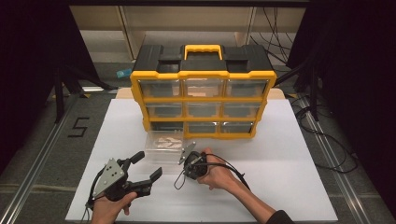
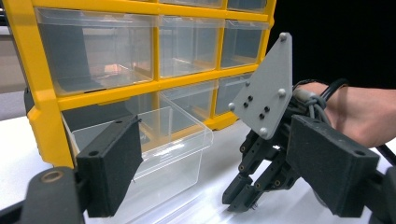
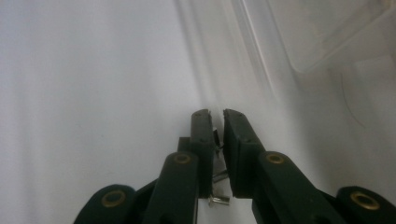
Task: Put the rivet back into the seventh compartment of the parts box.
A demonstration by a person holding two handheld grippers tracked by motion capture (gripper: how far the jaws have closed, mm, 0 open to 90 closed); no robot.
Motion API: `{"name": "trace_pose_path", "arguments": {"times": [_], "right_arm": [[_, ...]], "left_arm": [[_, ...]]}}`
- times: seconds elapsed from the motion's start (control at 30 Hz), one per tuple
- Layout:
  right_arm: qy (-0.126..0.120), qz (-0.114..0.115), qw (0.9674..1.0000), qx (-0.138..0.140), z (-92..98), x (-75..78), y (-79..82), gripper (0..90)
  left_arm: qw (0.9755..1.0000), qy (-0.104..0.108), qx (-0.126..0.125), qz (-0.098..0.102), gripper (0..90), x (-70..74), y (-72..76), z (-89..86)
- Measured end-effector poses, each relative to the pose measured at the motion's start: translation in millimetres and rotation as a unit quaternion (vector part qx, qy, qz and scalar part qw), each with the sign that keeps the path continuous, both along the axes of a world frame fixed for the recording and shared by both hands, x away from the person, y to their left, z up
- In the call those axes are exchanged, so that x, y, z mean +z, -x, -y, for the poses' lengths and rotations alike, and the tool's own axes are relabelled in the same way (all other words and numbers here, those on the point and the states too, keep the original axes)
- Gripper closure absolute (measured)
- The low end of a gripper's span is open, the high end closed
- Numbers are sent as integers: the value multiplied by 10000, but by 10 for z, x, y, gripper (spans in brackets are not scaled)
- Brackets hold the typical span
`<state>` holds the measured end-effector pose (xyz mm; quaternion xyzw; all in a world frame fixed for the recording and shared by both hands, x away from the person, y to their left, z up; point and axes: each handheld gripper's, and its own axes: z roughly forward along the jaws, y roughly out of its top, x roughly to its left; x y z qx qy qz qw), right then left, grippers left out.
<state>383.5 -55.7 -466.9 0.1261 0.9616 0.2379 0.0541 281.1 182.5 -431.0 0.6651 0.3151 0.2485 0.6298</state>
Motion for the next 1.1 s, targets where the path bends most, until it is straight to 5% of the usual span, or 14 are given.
{"name": "trace_pose_path", "arguments": {"times": [0.7, 1.1], "right_arm": [[-550, 418, 9975, -116, 141, 373, 25, 825], [-927, 736, 9925, -317, 261, 664, -3, 825]], "left_arm": [[9999, -11, 64, -85, 180, 8, 17, -6], [9999, -7, 75, -90, 180, 8, 19, -5]]}}
